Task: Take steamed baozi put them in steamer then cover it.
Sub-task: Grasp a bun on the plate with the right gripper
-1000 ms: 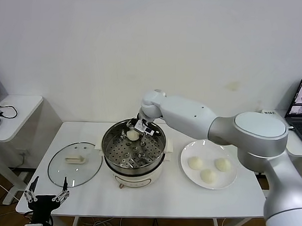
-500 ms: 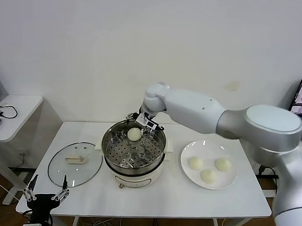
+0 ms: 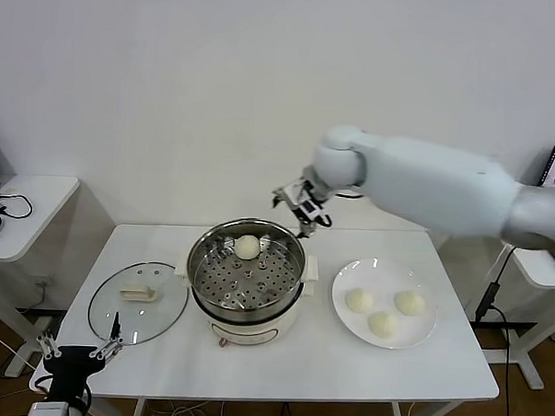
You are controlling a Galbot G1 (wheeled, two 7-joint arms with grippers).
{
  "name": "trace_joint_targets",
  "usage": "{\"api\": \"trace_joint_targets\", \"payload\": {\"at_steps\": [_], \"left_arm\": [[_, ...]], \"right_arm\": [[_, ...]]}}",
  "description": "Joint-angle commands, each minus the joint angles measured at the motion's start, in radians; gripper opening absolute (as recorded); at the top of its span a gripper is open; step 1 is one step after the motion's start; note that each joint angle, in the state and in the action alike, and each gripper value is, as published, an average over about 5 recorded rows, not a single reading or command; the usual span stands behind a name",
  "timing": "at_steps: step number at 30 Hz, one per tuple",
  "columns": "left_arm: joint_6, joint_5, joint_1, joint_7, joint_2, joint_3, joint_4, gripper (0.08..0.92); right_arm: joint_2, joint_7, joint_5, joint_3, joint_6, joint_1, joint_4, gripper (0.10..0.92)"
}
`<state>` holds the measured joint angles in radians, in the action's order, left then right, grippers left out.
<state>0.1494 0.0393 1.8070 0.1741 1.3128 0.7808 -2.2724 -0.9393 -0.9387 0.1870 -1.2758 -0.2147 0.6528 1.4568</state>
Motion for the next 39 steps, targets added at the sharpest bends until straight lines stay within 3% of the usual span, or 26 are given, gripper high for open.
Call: {"api": "trace_joint_targets", "payload": {"at_steps": [1, 13, 26, 39], "left_arm": [[0.004, 0.017, -0.005, 0.0, -0.023, 0.019, 0.002, 0.823], [0.006, 0.012, -0.017, -0.004, -0.023, 0.008, 0.023, 0.823], [0.014, 0.003, -0.017, -0.007, -0.016, 0.015, 0.03, 0.823], [0.018, 0.003, -0.023, -0.01, -0.012, 0.017, 0.043, 0.823]], "right_arm": [[0.315, -0.021, -0.001, 0.027, -0.14, -0.057, 0.181, 0.823], [0.375, -0.057, -0.203, 0.272, -0.106, -0.421, 0.106, 0.823], [0.225, -0.048, -0.313, 0.415, -0.073, -0.662, -0.079, 0.823], [0.099, -0.049, -0.344, 0.427, -0.065, -0.688, -0.222, 0.817]]}}
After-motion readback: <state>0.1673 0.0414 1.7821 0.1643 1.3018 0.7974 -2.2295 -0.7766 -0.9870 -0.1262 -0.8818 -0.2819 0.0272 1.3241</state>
